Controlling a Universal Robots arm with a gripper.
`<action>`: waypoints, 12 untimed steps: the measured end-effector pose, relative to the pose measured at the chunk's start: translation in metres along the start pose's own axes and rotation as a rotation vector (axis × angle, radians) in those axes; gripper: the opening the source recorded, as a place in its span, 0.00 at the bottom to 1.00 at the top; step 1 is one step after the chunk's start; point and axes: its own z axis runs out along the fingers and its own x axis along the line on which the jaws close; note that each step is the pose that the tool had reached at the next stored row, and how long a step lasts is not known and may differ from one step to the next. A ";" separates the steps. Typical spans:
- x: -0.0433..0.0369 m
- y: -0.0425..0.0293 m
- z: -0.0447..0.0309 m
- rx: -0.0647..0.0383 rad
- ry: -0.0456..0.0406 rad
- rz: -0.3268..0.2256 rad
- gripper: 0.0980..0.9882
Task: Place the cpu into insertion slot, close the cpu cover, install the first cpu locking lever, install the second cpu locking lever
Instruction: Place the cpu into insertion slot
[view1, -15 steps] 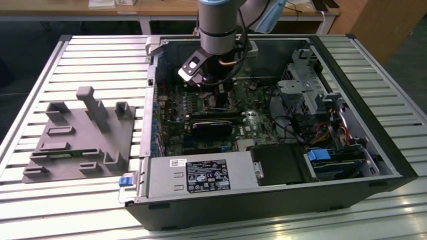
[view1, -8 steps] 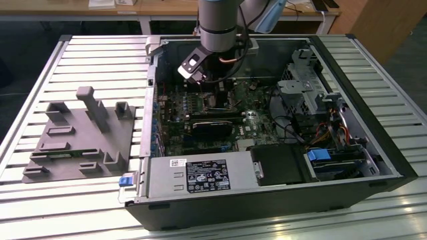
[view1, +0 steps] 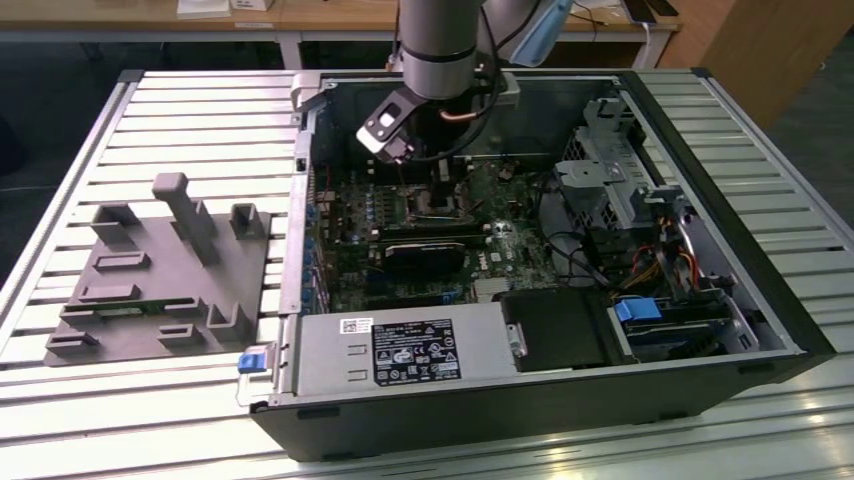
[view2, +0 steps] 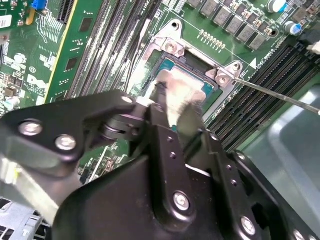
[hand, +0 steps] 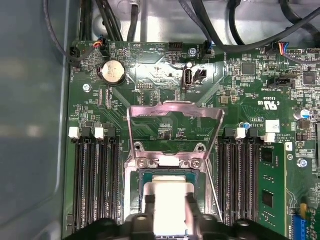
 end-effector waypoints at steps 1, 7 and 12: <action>0.0000 0.0003 -0.0004 0.001 0.0000 0.000 0.30; -0.0001 0.0010 -0.0030 0.005 -0.0002 0.002 0.03; -0.0001 0.0011 -0.0056 0.006 -0.0002 0.003 0.01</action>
